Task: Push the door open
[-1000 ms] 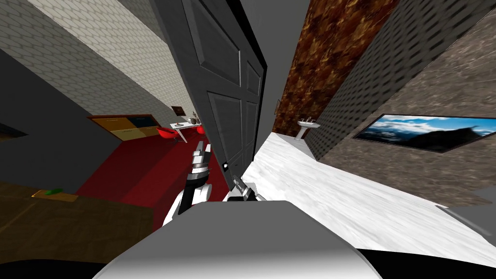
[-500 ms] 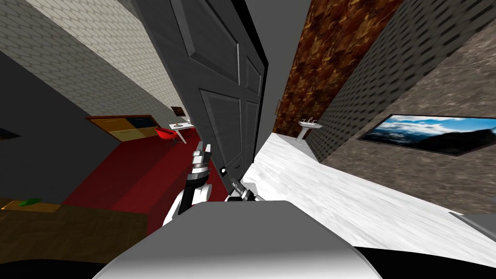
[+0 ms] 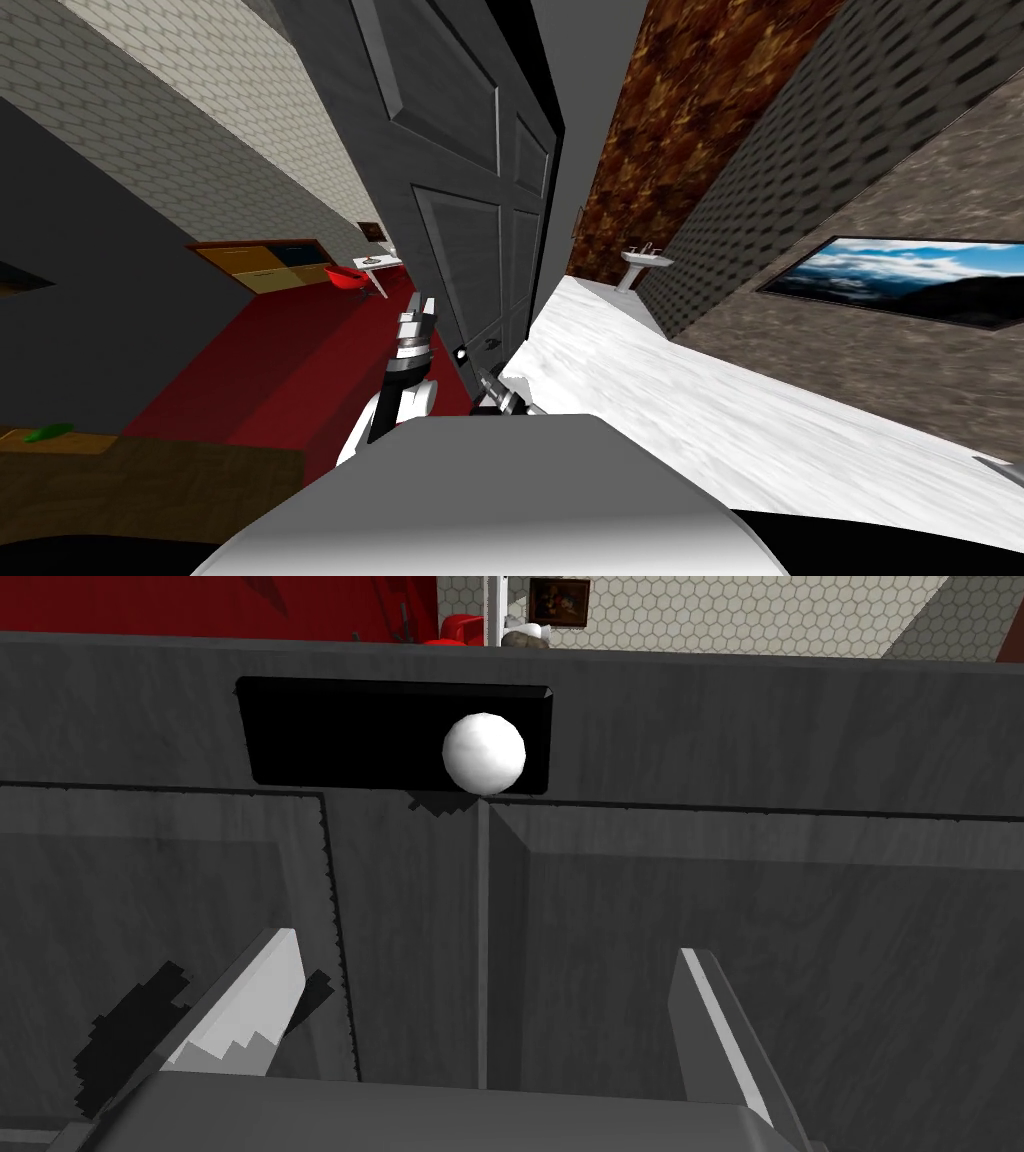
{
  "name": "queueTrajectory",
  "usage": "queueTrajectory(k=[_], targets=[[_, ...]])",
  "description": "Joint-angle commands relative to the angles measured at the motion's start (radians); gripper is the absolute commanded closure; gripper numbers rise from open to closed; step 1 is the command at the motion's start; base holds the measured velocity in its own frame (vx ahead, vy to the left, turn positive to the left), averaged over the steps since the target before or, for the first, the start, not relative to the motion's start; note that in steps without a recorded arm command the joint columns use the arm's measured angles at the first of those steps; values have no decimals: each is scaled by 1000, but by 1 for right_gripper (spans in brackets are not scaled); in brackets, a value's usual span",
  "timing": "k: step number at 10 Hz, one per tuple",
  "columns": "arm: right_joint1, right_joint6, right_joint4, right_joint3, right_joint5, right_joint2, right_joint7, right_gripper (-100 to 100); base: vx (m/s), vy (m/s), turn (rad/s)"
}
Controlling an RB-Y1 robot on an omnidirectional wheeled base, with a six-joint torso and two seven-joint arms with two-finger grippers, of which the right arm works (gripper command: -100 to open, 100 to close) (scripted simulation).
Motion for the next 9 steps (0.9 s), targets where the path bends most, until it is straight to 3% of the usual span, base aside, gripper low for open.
queueTrajectory(k=[1,6,7,9], targets=[[2,-6,6,-2,0,1,3,-100,115,161,10],[7,-21,21,-7,-1,6,10,-100,129,155,15],[7,-21,21,-7,-1,6,10,100,-4,-7,-1],[7,-21,21,-7,-1,6,10,100,-20,-27,3]])
